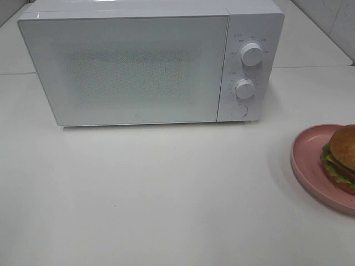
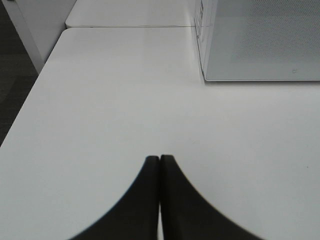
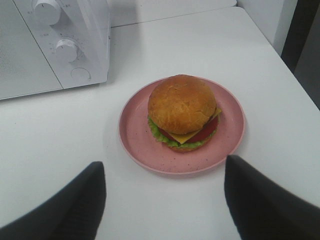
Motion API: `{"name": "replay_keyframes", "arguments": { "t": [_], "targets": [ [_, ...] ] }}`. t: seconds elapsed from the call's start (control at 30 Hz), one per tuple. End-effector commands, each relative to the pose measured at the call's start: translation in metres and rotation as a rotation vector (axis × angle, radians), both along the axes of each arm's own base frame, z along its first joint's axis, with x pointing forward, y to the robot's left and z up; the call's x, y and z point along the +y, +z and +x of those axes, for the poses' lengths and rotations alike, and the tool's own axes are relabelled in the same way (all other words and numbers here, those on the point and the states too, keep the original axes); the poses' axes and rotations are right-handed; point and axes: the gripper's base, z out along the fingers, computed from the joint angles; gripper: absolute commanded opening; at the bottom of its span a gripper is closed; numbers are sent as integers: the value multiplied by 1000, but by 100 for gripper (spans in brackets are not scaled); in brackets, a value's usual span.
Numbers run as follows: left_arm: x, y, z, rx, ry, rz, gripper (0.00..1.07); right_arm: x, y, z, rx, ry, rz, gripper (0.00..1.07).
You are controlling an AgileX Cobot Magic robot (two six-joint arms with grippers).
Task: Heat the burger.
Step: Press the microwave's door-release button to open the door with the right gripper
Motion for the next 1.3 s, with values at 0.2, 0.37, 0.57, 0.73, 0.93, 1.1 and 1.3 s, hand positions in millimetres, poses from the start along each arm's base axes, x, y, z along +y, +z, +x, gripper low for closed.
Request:
{"name": "replay_keyframes", "arguments": {
  "t": [0.2,0.37,0.57,0.73,0.93,1.1,1.3],
  "targets": [
    [0,0,-3,-32,1,-5,0,0,1,-4,-40,0,-8,64],
    [0,0,-3,-32,1,-5,0,0,1,-4,-40,0,-8,64],
    [0,0,-3,-32,1,-5,0,0,1,-4,-40,0,-8,64],
    [0,0,-3,-32,1,-5,0,0,1,-4,-40,0,-8,64],
    [0,0,-3,-32,1,-5,0,0,1,-4,-40,0,-8,64],
    [0,0,-3,-32,1,-5,0,0,1,-4,-40,0,-8,64],
    [0,0,-3,-32,1,-5,0,0,1,-4,-40,0,-8,64]
  ]
}}
